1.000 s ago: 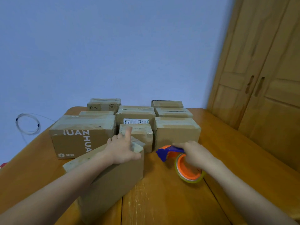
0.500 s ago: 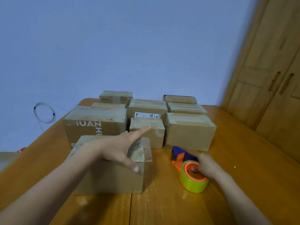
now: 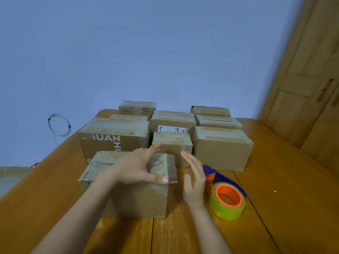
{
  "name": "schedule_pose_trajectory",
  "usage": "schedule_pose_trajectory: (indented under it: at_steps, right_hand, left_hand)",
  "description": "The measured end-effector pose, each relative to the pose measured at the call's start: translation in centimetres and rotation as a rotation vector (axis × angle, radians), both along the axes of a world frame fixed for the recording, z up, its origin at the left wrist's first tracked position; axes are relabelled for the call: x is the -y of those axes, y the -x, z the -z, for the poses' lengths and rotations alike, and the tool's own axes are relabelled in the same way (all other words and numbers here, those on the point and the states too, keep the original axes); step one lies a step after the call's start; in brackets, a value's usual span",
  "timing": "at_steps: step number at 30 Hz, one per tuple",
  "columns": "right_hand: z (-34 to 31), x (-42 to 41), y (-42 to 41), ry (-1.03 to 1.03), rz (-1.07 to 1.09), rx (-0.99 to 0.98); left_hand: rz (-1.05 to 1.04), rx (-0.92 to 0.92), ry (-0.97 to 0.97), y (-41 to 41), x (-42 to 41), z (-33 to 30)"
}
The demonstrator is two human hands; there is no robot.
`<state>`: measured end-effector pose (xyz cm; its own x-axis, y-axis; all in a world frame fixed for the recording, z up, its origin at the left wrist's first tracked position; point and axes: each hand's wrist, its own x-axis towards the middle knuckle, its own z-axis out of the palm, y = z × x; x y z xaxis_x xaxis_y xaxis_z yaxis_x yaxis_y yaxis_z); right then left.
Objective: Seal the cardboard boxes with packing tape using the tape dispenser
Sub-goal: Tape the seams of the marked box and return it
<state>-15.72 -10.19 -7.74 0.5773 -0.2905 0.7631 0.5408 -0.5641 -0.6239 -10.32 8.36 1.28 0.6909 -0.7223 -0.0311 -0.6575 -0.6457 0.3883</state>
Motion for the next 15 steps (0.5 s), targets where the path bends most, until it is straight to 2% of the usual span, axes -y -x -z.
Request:
schedule_pose_trajectory:
  at_steps: [6, 15]
  right_hand:
    - [1.48, -0.88, 0.25, 0.089, -0.049, 0.012]
    - [1.63, -0.34, 0.10, 0.174, 0.009, 0.162]
  left_hand:
    - [-0.026, -0.059, 0.052, 0.20, 0.05, -0.30]
    - [-0.037, -0.172, 0.209, -0.37, 0.04, 0.63]
